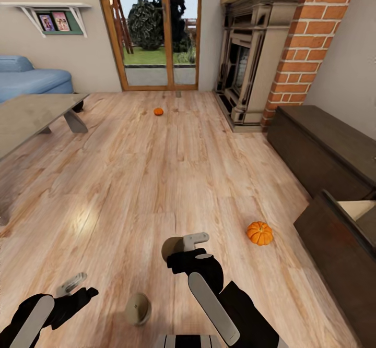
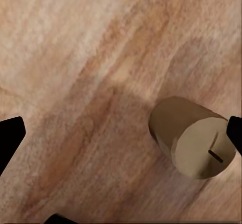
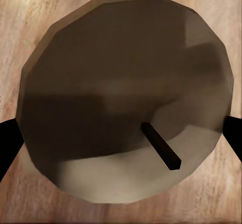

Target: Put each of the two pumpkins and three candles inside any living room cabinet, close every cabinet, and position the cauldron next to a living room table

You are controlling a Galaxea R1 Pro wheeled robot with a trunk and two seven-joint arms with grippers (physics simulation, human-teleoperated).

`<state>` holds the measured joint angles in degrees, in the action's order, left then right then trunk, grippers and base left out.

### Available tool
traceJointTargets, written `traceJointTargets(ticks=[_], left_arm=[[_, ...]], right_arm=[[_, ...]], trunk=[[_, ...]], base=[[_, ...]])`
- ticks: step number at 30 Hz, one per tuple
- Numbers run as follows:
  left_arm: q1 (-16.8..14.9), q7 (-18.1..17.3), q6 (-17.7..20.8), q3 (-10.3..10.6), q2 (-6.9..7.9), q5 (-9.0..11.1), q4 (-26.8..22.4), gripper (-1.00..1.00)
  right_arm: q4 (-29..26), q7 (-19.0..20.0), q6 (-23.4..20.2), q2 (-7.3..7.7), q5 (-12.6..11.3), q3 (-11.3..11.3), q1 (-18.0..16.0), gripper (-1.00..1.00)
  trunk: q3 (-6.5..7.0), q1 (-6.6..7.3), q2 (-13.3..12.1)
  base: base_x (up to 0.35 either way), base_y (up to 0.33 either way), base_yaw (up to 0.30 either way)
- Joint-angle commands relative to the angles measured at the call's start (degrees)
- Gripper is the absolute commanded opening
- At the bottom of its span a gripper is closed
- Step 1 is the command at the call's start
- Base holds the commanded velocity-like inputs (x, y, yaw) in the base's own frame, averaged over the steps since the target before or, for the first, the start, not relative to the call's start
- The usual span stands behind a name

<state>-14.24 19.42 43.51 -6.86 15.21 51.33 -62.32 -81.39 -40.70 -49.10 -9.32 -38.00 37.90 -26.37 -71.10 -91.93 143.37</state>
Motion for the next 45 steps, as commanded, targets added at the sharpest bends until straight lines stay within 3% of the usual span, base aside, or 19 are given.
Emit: traceJointTargets(ticks=[1,17,24,34,37,40,45], left_arm=[[0.0,0.0,0.0,0.0,0.00,0.0,0.0,1.00],[0.0,0.0,-0.1,-0.1,0.25,-0.1,0.0,1.00],[0.0,0.0,-0.1,-0.1,0.19,-0.1,0.0,1.00],[0.0,0.0,-0.1,0.0,0.02,0.1,-0.1,1.00],[0.0,-0.1,-0.1,1.2,-0.34,0.1,-0.3,1.00],[0.0,0.0,-0.4,4.5,-1.93,0.0,-0.6,1.00],[0.0,0.0,-4.1,8.0,-3.53,0.0,-1.0,1.00]], right_arm=[[0.0,0.0,0.1,0.00,-0.1,0.0,0.0,-1.00],[0.1,0.0,0.2,0.87,-0.1,-0.7,0.0,-1.00],[0.4,0.0,-0.3,1.04,-0.1,-5.7,0.1,-1.00],[0.4,0.0,0.1,0.99,-0.1,-6.5,0.1,-1.00],[0.4,0.0,0.2,0.98,0.0,-6.3,0.1,-1.00],[0.7,0.1,0.3,0.91,0.0,-6.1,0.1,-1.00],[0.9,0.1,0.3,0.91,0.0,-6.0,0.0,-1.00]], trunk=[[0.00,0.00,0.0],[0.01,0.00,0.0],[0.01,0.00,0.0],[0.01,0.00,0.0],[0.01,0.00,0.0],[0.01,0.00,0.0],[-0.65,-0.08,0.0]], base=[[-0.156,0.090,-0.050],[-0.075,0.059,-0.006],[0.029,0.024,0.000],[0.087,0.054,0.000],[0.004,0.002,0.000],[0.001,0.001,0.000],[0.000,0.000,0.000]])
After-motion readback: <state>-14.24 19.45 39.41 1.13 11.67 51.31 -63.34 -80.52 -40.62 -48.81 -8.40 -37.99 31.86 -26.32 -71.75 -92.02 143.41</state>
